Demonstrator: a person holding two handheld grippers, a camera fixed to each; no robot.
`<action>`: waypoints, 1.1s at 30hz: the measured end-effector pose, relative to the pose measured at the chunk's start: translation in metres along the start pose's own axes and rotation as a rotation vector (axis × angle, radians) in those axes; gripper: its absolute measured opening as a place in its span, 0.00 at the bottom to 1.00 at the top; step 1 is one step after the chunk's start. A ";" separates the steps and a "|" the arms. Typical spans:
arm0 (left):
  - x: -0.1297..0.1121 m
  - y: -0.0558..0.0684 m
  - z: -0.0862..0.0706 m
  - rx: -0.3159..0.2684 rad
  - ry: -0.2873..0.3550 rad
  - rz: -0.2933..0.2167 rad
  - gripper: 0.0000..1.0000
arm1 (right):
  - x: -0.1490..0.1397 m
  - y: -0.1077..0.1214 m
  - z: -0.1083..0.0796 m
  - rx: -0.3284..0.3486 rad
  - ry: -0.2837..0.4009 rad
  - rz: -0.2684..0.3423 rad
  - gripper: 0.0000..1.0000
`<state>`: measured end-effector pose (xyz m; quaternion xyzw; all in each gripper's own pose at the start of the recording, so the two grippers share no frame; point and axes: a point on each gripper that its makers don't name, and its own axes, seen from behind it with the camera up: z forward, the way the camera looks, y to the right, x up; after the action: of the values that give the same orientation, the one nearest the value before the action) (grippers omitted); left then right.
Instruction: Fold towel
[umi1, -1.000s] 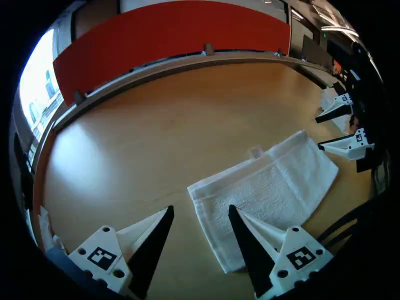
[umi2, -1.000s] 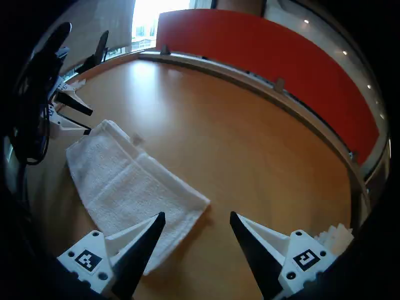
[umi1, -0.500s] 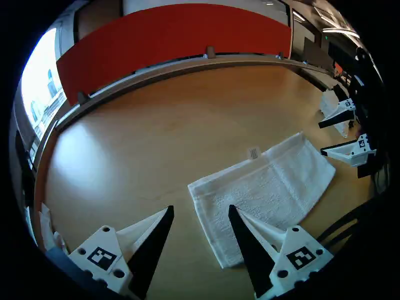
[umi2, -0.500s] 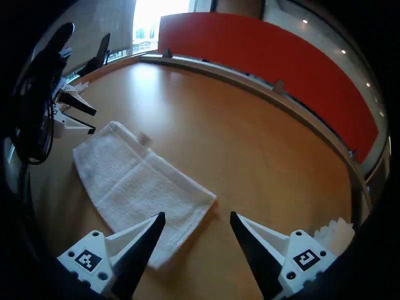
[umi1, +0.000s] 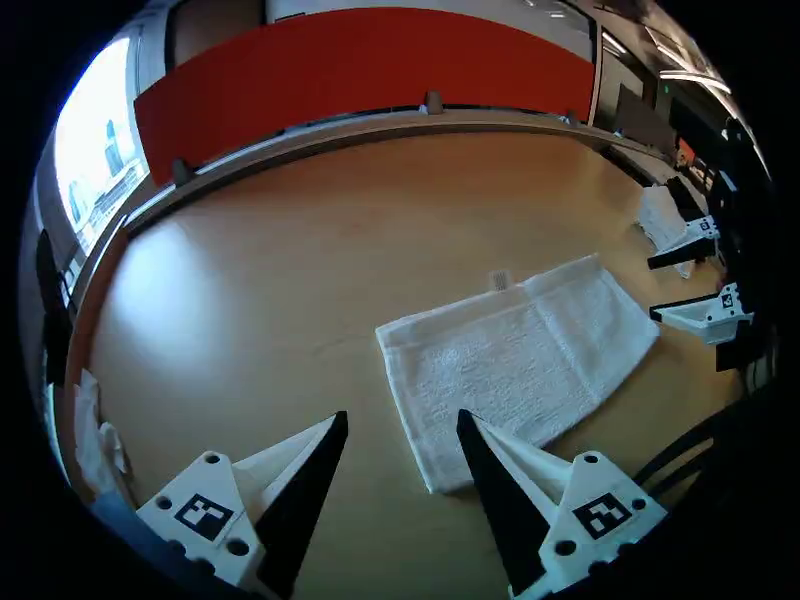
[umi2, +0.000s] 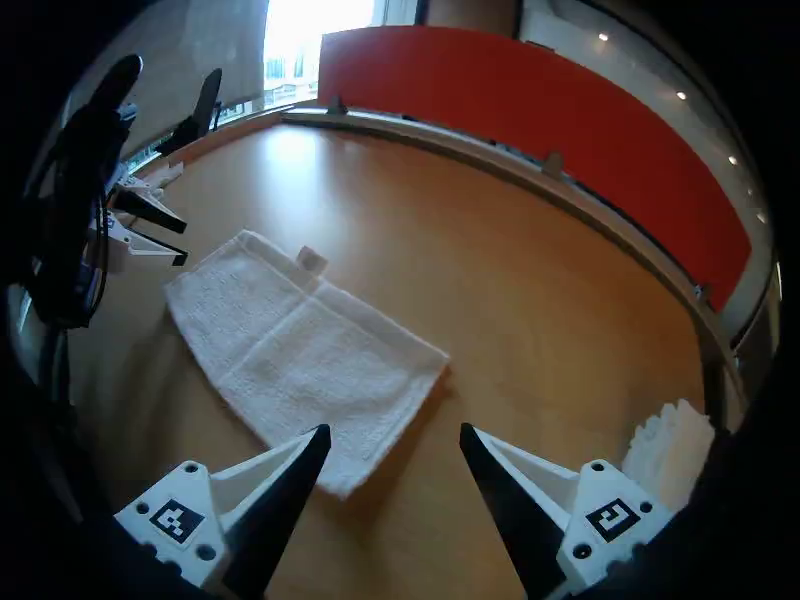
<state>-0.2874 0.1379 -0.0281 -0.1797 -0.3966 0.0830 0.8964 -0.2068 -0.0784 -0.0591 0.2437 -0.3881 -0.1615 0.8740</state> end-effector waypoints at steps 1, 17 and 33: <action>-0.002 0.001 -0.002 0.000 -0.001 -0.004 0.80 | -0.002 -0.001 -0.001 0.001 -0.001 0.002 1.00; -0.012 -0.005 -0.012 0.030 0.008 -0.034 0.80 | -0.008 -0.014 -0.005 0.024 0.001 -0.014 1.00; -0.026 -0.032 -0.037 0.112 0.027 -0.114 0.80 | -0.011 -0.023 -0.005 0.085 -0.012 -0.082 1.00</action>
<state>-0.2771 0.0911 -0.0559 -0.1075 -0.3887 0.0512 0.9137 -0.2120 -0.0912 -0.0814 0.2954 -0.3896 -0.1822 0.8531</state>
